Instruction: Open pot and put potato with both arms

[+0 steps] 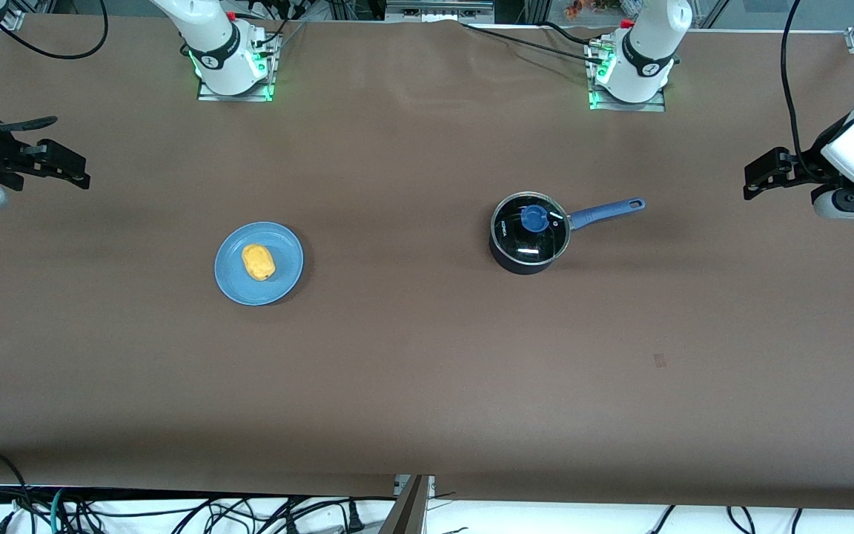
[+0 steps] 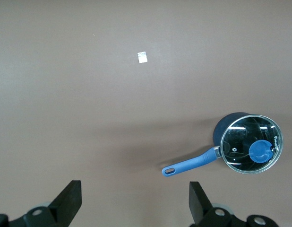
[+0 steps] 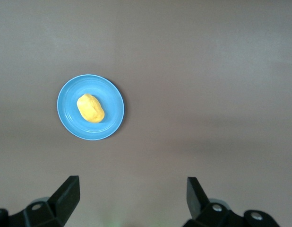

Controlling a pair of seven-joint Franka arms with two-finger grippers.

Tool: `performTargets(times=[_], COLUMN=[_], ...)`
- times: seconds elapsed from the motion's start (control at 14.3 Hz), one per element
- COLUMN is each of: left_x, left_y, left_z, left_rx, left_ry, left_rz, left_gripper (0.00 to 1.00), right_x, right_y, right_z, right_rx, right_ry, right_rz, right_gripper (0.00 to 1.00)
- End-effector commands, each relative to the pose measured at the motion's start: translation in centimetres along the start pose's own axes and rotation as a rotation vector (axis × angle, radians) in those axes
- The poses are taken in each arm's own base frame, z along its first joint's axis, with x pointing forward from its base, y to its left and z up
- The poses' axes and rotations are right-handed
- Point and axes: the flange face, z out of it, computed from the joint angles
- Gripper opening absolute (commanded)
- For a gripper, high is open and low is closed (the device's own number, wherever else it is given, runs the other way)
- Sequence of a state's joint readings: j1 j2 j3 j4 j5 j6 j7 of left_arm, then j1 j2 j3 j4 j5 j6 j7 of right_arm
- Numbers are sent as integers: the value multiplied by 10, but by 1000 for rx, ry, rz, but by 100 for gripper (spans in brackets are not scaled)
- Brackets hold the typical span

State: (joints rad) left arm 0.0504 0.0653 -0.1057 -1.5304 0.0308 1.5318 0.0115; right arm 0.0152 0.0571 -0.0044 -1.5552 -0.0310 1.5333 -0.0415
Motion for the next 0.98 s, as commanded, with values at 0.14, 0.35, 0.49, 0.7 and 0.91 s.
performTargets(times=[0.14,0.35,0.49,0.7,0.91], left_x=[2,2,2,2,2], left_y=[4,4,4,4,5], left_z=[-8,-9,-9,-9,-9], left_rx=[-17,-16,-16,-18,-18], left_ry=[4,6,6,6,6], left_rz=[6,6,6,6,7], left_gripper=[100,100,100,100,100], right_x=[2,2,2,2,2], right_y=[-1,-3,-3,-1,-3], right_z=[-6,-6,-6,-5,-5], right_rx=[15,17,20,25,40], right_ry=[12,12,12,11,12], right_rz=[4,1,-5,-4,-7], right_gripper=[100,100,100,100,100])
